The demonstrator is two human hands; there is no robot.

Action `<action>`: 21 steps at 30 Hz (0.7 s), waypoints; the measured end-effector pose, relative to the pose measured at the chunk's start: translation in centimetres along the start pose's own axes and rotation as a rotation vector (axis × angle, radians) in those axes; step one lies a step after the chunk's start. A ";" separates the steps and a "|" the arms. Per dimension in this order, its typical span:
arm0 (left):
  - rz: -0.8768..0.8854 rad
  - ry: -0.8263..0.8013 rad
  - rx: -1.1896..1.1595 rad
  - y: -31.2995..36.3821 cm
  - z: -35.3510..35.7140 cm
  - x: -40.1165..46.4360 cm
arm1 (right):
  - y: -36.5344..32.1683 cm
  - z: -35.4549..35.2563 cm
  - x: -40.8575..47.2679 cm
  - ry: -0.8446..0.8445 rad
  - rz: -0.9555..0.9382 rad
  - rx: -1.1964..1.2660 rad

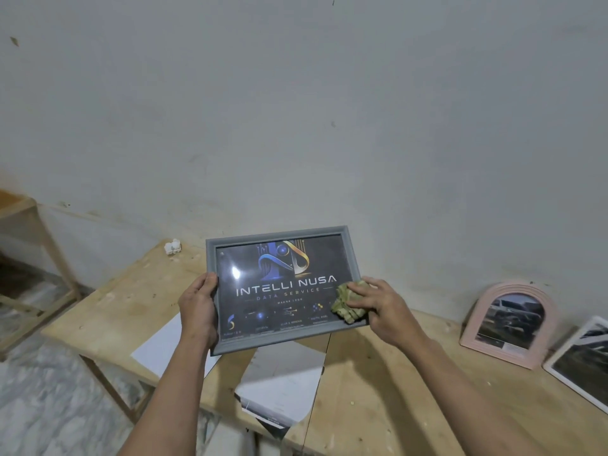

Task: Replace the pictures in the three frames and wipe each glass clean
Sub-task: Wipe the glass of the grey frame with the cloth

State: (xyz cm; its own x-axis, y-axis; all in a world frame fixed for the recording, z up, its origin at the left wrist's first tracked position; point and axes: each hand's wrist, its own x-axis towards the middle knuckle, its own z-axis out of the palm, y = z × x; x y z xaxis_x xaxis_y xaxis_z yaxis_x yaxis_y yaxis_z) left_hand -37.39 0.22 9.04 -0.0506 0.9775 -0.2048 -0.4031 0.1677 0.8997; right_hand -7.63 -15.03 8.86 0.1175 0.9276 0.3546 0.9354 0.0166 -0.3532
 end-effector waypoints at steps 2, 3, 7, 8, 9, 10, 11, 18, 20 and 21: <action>-0.003 0.021 0.000 0.1 -0.1 0.0 | -0.1 1.3 -1.5 0.002 0.021 -0.007; -0.009 0.027 0.000 0.0 0.0 0.0 | -0.2 2.0 -2.0 0.031 0.055 0.003; -0.019 0.025 0.013 -0.9 0.6 0.0 | -3.3 5.0 -2.8 0.117 0.181 0.093; -0.017 0.011 0.024 -1.1 1.0 -0.1 | -4.9 5.9 -2.9 0.113 0.171 0.127; -0.015 -0.004 0.041 -1.4 1.6 -0.3 | -6.7 6.9 -3.1 0.104 0.144 0.154; -0.011 -0.019 0.060 -1.6 2.2 -0.5 | -8.6 7.8 -3.2 0.084 0.114 0.172; -0.010 -0.027 0.076 -1.8 2.7 -0.8 | -10.5 8.6 -3.1 0.067 0.070 0.182; -0.041 -0.082 0.155 -2.4 2.5 -1.3 | -15.1 3.7 1.3 -0.217 -0.009 0.593; -0.066 -0.110 0.141 -1.8 2.5 -1.0 | -14.2 0.1 4.3 -0.043 0.087 0.651; -0.069 -0.132 0.140 -1.4 2.7 -1.1 | -13.5 -1.3 6.1 0.088 0.082 0.562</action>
State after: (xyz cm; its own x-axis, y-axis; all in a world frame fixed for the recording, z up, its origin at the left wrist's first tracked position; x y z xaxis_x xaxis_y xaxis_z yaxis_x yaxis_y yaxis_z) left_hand -34.29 -0.75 9.04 0.0969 0.9699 -0.2236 -0.2697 0.2418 0.9321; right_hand -19.13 -10.08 16.90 0.2320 0.8999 0.3693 0.6041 0.1642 -0.7798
